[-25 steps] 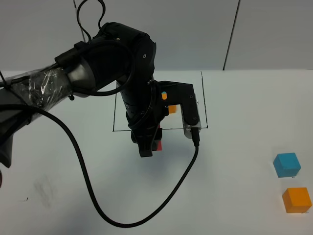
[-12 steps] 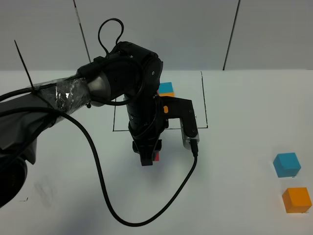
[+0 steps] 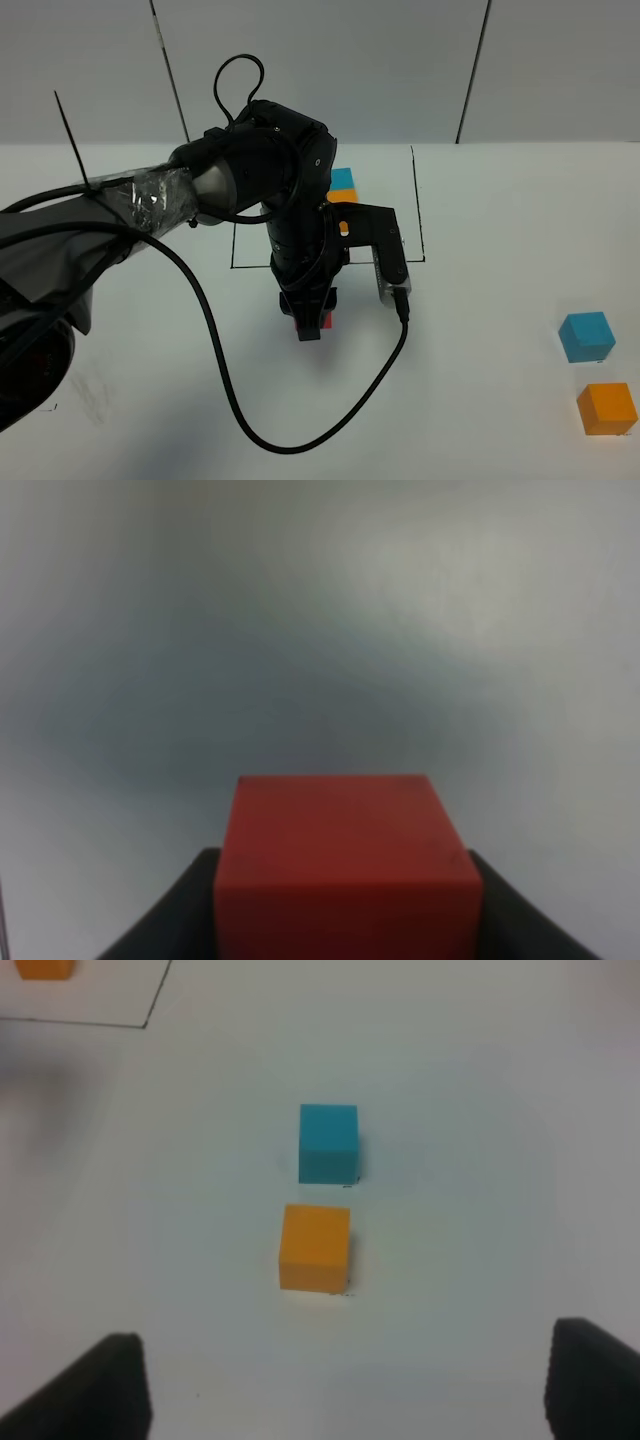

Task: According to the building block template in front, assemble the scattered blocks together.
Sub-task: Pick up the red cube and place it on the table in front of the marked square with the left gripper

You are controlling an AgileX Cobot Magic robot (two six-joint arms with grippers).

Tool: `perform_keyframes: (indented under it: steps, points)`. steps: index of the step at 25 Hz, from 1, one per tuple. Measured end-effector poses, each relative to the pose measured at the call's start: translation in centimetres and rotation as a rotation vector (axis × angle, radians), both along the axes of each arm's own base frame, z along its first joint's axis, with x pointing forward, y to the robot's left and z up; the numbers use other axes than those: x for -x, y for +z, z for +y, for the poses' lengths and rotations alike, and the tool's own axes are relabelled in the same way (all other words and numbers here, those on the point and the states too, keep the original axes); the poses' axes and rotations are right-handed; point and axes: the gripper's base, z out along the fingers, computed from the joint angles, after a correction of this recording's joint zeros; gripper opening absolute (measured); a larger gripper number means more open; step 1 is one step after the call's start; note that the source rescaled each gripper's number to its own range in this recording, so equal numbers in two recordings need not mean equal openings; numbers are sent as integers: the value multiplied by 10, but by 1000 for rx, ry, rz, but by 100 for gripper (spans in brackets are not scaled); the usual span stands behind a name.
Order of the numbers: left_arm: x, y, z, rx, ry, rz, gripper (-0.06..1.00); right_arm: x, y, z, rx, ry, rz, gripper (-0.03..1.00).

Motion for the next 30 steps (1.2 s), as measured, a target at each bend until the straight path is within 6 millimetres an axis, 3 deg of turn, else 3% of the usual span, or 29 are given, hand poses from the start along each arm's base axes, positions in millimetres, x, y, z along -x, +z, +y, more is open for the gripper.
perform_keyframes:
  steps: [23,30]
  points:
    - [-5,-16,-2,-5,-4,-19,0,0,0,0,0,0,0,64]
    - [-7,-33,-4,-19,-2,0,0,0,0,0,0,0,0,64]
